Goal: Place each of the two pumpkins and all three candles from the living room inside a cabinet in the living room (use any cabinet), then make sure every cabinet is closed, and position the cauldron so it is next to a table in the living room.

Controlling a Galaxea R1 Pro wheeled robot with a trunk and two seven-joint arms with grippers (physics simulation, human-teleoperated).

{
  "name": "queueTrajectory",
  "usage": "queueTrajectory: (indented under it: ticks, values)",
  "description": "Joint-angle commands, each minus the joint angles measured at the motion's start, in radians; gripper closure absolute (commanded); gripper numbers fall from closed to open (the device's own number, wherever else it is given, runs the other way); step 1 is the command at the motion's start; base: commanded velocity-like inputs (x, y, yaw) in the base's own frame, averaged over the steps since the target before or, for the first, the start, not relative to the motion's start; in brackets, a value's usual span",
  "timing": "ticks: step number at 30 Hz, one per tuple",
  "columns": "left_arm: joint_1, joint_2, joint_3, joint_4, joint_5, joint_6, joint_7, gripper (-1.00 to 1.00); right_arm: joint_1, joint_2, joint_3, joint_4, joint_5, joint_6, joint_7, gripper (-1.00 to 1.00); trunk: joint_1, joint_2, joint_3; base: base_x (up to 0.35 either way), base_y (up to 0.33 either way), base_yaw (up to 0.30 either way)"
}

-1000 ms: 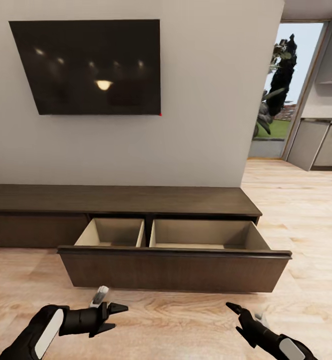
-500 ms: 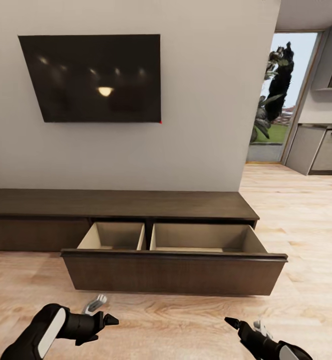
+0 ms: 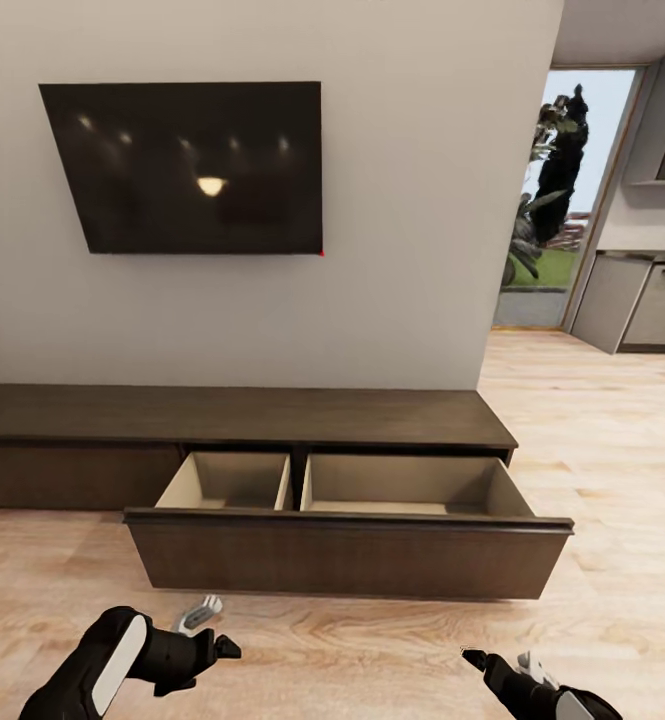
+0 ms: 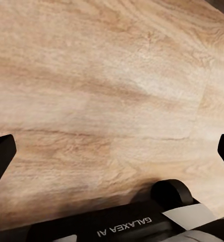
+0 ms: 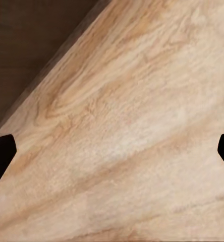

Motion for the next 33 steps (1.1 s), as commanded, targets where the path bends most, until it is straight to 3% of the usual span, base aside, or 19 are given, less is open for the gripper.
queueTrajectory:
  ticks: [1, 11, 19, 23, 27, 33]
  values:
    - [0.0, -0.008, 0.0, 0.0, -0.001, -0.001, 0.027, -1.0, 0.0, 0.002, 0.0, -0.003, 0.0, -0.001, -0.067, -1.0, -0.004, 0.007, 0.003, 0.0, 0.0, 0.0]
    - [0.0, -0.037, 0.0, 0.0, -0.002, -0.006, 0.11, -1.0, 0.0, 0.004, 0.001, -0.005, 0.001, -0.005, -0.098, -1.0, -0.042, 0.077, 0.035, 0.0, 0.0, 0.002]
    - [0.0, -0.045, -0.002, 0.0, -0.004, -0.019, 0.115, -1.0, 0.0, 0.008, 0.003, -0.005, 0.0, -0.005, -0.214, -1.0, -0.073, 0.133, 0.06, -0.111, 0.0, 0.22]
    - [0.0, -0.056, -0.002, 0.0, -0.005, -0.02, 0.135, -1.0, 0.0, 0.016, 0.033, -0.005, 0.0, -0.005, -0.23, -1.0, -0.088, 0.161, 0.072, -0.032, 0.0, 0.284]
    - [0.0, -0.069, -0.002, 0.0, -0.003, -0.022, 0.207, -1.0, 0.0, 0.02, 0.074, -0.005, -0.001, -0.006, -0.235, -1.0, -0.104, 0.189, 0.085, -0.006, 0.0, 0.287]
    - [0.0, -0.075, -0.001, 0.001, -0.002, -0.026, 0.238, -1.0, 0.0, 0.021, 0.086, -0.005, -0.001, -0.007, -0.236, -1.0, -0.127, 0.231, 0.103, -0.001, 0.0, 0.287]
